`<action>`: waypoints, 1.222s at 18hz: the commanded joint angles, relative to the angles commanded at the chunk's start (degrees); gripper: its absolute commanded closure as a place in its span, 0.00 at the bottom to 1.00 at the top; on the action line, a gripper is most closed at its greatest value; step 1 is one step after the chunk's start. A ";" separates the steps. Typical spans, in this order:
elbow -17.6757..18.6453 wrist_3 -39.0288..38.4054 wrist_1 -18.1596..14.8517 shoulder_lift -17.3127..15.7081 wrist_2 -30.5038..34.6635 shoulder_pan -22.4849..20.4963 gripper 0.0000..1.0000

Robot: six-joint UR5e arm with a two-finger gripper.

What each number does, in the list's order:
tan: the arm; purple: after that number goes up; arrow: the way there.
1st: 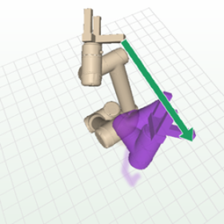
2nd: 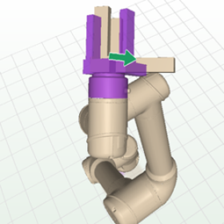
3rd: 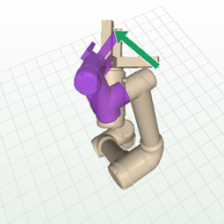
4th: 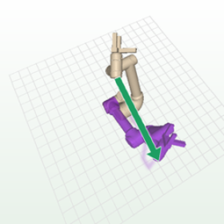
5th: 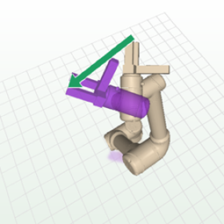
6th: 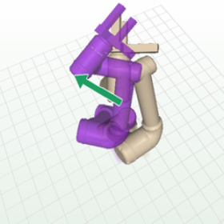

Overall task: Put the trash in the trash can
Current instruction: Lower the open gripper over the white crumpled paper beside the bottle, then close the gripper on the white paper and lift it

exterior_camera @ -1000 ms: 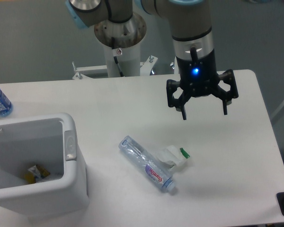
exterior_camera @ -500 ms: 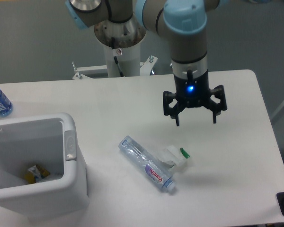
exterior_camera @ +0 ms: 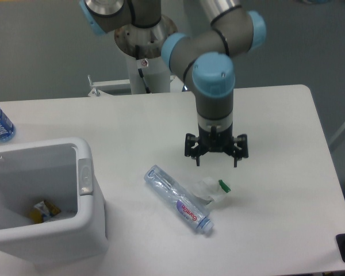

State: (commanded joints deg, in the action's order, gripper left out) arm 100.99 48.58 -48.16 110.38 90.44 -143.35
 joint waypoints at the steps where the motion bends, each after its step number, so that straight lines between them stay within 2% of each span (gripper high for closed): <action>1: -0.52 2.20 -0.09 0.79 0.00 -0.26 0.00; 4: -1.93 5.29 0.17 3.69 0.00 -1.58 0.00; 7: -1.14 5.56 5.43 5.80 -0.18 -1.84 0.00; 8: -1.84 5.48 6.06 7.11 -0.18 -1.93 0.00; 10: -3.07 5.48 6.50 8.97 0.00 -1.76 0.00; 15: -2.38 5.48 6.86 10.03 0.09 -1.23 0.00; 16: -2.46 5.39 6.86 10.12 0.52 -0.97 0.13; 17: -2.20 5.39 6.94 10.03 0.70 -0.62 0.38; 18: -2.20 5.48 6.94 9.94 0.79 -0.62 0.52; 19: -2.20 5.39 6.86 9.94 0.96 -0.62 0.63; 21: -2.20 5.48 6.94 9.85 1.40 -0.62 0.77; 22: -2.20 5.48 6.86 9.68 1.40 -0.62 0.89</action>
State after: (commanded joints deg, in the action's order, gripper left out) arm 98.79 54.05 -41.31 120.06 91.85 -143.96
